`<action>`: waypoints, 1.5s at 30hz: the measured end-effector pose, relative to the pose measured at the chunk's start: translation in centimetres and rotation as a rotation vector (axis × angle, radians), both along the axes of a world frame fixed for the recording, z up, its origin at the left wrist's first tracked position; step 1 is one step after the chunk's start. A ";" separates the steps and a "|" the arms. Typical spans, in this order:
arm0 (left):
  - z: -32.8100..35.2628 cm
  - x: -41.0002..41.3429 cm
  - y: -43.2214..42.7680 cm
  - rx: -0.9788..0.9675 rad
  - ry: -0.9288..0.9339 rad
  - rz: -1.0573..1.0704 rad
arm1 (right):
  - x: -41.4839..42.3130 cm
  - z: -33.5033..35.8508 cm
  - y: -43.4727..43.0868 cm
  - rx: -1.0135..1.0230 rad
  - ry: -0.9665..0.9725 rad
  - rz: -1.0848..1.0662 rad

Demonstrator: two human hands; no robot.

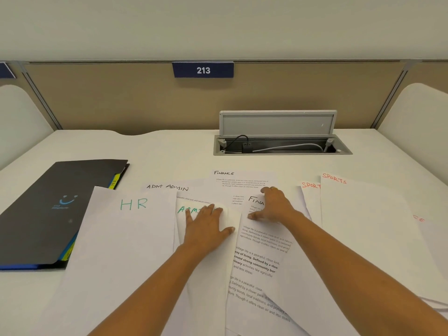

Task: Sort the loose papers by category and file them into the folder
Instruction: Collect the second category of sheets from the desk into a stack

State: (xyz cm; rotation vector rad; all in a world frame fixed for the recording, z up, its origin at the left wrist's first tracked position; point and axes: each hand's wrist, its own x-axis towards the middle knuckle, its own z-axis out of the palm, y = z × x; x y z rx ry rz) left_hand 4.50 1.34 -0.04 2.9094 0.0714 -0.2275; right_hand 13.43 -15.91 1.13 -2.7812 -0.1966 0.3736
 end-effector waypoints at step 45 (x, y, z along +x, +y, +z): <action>7.5 8.2 0.1 -1.781 -0.282 0.456 | 2.8 4.9 -4.4 0.954 -0.147 -0.404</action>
